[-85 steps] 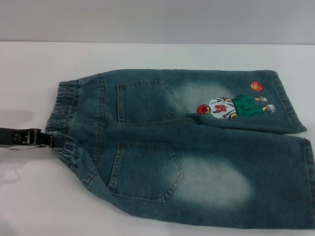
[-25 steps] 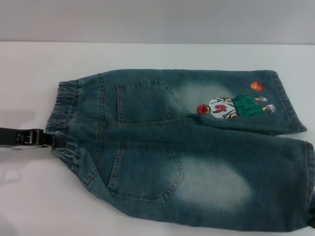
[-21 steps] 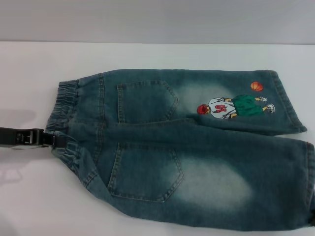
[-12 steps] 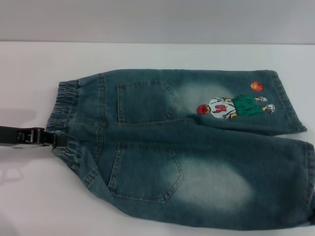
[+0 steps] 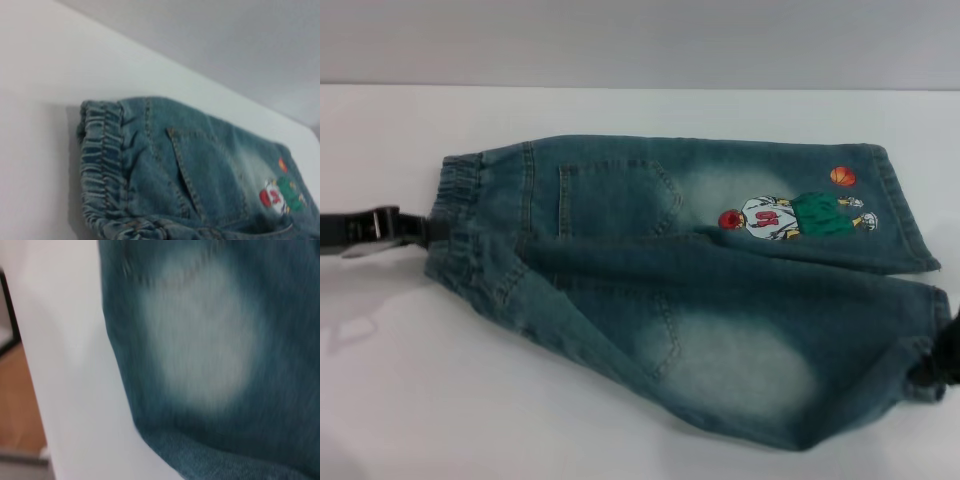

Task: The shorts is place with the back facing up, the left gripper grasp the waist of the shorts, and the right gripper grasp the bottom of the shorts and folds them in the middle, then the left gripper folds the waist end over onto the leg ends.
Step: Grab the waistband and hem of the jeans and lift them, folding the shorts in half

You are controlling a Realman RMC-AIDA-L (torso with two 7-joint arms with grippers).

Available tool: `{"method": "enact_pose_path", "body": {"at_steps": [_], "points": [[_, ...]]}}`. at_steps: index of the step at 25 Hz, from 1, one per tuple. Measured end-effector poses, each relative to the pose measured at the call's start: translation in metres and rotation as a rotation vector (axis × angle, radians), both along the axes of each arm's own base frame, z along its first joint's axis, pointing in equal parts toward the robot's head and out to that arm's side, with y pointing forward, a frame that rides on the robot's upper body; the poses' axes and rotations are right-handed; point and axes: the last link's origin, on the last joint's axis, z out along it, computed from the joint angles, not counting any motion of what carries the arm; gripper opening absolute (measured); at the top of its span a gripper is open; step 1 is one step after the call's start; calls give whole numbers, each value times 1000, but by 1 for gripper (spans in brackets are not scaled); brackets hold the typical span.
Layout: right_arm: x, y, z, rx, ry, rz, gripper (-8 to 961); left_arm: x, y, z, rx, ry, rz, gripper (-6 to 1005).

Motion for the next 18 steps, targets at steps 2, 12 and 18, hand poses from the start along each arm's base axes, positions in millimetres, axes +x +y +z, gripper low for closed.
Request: {"method": "enact_pose_path", "body": {"at_steps": [2, 12, 18], "points": [[-2, 1, 4, 38, 52, 19, 3, 2, 3, 1, 26, -22, -1, 37], [-2, 4, 30, 287, 322, 74, 3, 1, 12, 8, 103, -47, 29, 37], [10, 3, 44, 490, 446, 79, 3, -2, 16, 6, 143, -56, 53, 37]]}}
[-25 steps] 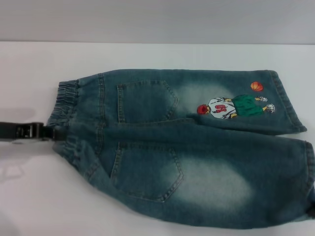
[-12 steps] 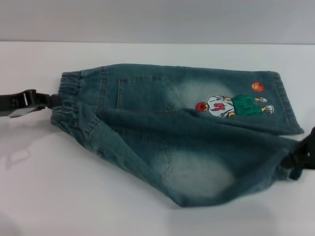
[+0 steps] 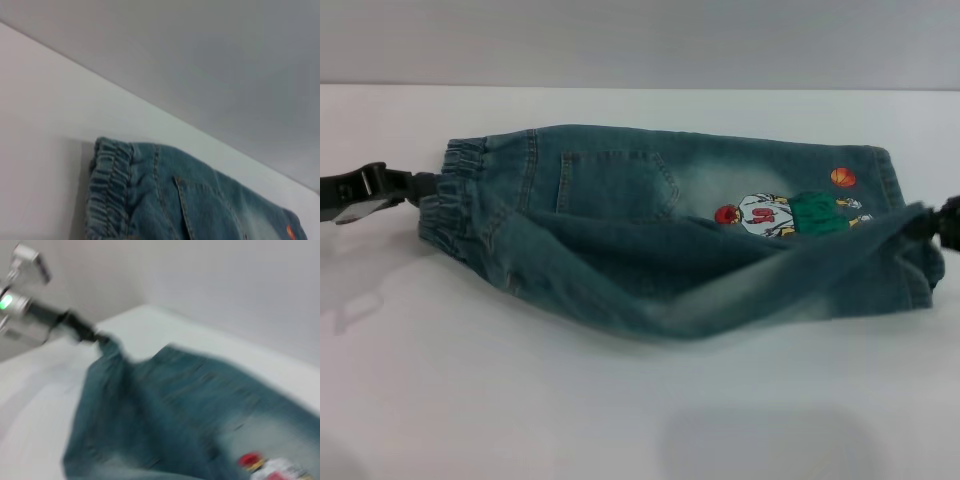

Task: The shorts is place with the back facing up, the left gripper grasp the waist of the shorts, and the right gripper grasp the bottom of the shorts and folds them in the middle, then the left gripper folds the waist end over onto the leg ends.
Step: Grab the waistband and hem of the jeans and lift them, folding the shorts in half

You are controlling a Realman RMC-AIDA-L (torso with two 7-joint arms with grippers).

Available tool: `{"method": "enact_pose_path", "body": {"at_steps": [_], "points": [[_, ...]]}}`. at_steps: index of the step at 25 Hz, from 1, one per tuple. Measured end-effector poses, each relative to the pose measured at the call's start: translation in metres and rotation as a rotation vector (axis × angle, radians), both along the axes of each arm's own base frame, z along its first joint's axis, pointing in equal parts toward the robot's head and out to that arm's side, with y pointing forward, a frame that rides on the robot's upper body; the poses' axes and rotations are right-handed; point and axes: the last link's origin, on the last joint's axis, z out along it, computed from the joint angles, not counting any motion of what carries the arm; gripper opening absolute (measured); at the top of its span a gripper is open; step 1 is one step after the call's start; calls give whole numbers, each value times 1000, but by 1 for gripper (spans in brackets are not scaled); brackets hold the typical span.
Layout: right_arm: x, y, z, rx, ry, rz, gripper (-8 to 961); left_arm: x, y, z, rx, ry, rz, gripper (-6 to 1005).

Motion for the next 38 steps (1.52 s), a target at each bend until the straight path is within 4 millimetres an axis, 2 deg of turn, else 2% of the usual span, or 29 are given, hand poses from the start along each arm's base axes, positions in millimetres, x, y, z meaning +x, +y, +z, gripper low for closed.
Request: {"method": "enact_pose_path", "body": {"at_steps": [3, 8, 16, 28, 38], "points": [[9, 0, 2, 86, 43, -28, 3, 0, 3, 0, 24, -7, 5, 37], [22, 4, -6, 162, 82, -91, 3, 2, 7, -4, 63, -22, 12, 37], [25, 15, -21, 271, 128, -140, 2, 5, 14, -11, 100, -19, 24, 36], [27, 20, -14, 321, 142, -147, 2, 28, 33, -5, 117, -26, -39, 36], [31, 22, -6, 367, 161, -170, 2, 26, 44, 1, 187, 3, -11, 36]]}}
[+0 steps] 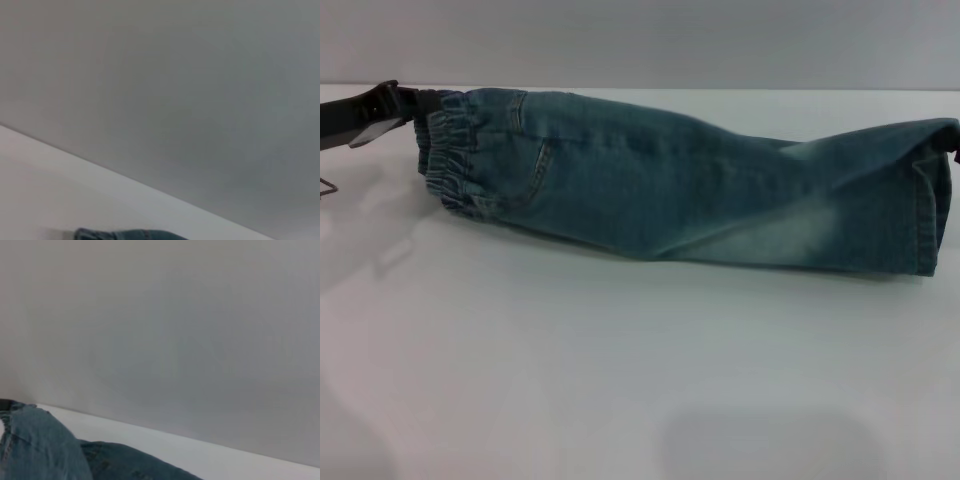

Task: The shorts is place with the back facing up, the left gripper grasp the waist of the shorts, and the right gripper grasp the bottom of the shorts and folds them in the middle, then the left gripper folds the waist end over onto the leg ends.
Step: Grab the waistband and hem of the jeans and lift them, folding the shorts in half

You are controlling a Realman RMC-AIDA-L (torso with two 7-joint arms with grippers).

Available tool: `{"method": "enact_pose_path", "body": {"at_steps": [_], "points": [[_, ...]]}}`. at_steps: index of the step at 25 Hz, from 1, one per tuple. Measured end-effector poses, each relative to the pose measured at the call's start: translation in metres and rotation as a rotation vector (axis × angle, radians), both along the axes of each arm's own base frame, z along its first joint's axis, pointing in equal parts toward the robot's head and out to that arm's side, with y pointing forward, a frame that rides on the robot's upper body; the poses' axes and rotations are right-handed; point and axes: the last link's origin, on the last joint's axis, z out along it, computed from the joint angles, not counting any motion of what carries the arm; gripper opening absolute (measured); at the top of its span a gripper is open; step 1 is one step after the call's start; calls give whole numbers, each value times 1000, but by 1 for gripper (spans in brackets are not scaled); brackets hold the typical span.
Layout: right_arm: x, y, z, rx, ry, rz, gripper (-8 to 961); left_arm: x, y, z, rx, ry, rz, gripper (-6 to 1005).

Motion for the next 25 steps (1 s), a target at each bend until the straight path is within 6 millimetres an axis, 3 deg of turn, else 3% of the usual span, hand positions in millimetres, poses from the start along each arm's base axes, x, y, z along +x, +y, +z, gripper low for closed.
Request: {"method": "enact_pose_path", "body": {"at_steps": [9, 25], "points": [[14, 14, -12, 42, -24, -97, 2, -4, 5, -5, 51, 16, 28, 37], [4, 43, -34, 53, -100, -128, 5, 2, 14, -17, 80, 45, 21, 37]]}}
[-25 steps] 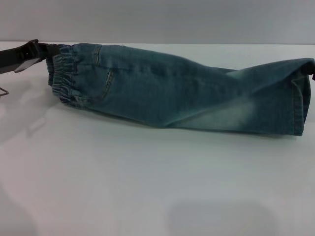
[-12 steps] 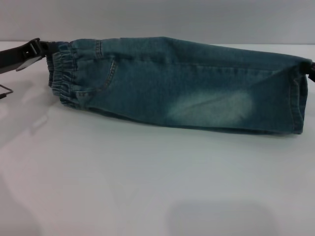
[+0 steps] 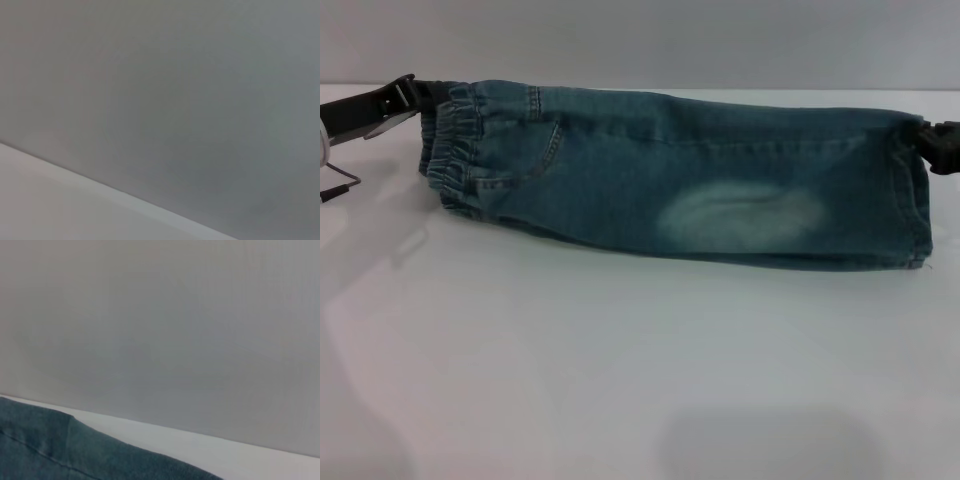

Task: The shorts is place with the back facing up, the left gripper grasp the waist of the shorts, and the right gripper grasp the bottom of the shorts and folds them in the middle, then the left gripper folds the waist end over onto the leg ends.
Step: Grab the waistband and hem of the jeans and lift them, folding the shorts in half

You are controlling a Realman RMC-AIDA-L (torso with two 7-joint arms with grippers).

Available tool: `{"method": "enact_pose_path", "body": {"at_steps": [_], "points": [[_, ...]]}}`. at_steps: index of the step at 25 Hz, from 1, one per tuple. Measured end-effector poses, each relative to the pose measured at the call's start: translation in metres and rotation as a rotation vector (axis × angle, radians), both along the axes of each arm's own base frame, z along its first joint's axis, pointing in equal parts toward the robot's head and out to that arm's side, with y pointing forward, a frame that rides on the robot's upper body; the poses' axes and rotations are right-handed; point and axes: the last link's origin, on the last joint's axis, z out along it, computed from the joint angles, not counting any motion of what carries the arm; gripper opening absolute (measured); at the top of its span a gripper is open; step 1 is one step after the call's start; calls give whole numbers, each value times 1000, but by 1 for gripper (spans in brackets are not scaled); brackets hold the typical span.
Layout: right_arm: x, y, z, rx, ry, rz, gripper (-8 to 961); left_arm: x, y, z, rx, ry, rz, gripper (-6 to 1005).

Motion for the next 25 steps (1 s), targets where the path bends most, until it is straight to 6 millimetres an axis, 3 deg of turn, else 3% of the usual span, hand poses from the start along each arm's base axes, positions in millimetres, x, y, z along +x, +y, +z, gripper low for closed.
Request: {"method": "enact_pose_path", "body": {"at_steps": [25], "points": [[-1, 18, -25, 39, -67, -64, 17, 8, 8, -19, -6, 66, -57, 37]]}}
